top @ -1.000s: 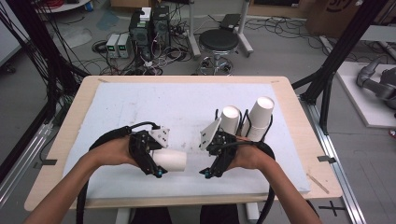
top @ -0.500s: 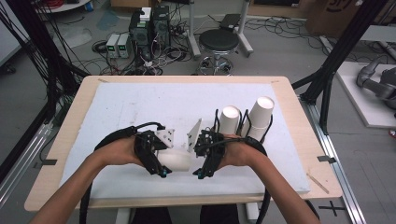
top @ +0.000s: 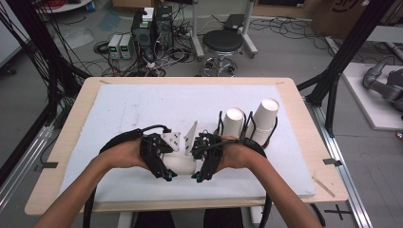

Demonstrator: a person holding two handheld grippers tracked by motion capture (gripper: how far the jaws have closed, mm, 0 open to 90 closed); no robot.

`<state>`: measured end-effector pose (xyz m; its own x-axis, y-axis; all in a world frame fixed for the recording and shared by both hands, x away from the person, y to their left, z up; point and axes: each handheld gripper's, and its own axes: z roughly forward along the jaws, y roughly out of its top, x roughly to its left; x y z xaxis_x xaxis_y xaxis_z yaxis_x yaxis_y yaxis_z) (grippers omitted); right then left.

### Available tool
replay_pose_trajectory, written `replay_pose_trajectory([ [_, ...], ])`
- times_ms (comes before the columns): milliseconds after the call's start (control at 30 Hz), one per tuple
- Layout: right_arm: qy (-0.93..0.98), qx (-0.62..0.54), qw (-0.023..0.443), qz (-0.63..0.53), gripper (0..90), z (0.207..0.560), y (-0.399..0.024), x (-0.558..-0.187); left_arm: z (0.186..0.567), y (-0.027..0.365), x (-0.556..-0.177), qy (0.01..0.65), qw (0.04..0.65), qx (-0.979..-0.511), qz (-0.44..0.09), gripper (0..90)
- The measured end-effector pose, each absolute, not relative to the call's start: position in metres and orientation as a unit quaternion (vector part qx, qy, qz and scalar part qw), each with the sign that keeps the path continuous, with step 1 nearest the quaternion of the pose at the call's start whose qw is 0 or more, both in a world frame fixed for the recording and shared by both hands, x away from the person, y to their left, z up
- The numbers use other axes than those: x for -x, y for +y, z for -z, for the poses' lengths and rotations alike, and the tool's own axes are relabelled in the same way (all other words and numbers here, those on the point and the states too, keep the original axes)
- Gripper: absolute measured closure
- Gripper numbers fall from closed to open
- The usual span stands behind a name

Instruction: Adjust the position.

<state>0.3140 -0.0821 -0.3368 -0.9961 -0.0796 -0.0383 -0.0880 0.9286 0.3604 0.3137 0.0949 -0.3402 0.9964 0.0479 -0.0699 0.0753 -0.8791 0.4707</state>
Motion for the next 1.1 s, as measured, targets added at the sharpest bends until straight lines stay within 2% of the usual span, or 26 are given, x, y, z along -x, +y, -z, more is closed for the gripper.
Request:
replay_pose_trajectory([
  [33, 0.982, 0.045, 0.006, -0.183, 22.4, 0.337, -0.082, -0.3139, 0.3401, 0.0951, -0.3141, 0.029, 0.24, -0.97, 0.027, 29.7],
  [333, 0.983, 0.047, 0.006, -0.18, 22.7, 0.338, -0.0777, -0.3142, 0.341, 0.0935, -0.313, 0.027, 0.24, -0.97, 0.027, 29.7],
  [400, 0.983, 0.051, 0.0, -0.177, 28.2, 0.3388, -0.0755, -0.3139, 0.3412, 0.0929, -0.3132, 0.025, 0.239, -0.97, 0.027, 29.7],
  [533, 0.983, 0.05, -0.001, -0.177, 29.9, 0.3399, -0.0738, -0.3146, 0.3418, 0.0922, -0.3123, 0.028, 0.241, -0.97, 0.028, 29.7],
  [600, 0.983, 0.048, -0.006, -0.176, 34.9, 0.3402, -0.073, -0.3152, 0.342, 0.0921, -0.3124, 0.028, 0.239, -0.97, 0.028, 29.7],
  [1100, 0.983, 0.04, -0.008, -0.178, 36.2, 0.3389, -0.0745, -0.3168, 0.3416, 0.0924, -0.3142, 0.026, 0.241, -0.97, 0.027, 28.4],
])
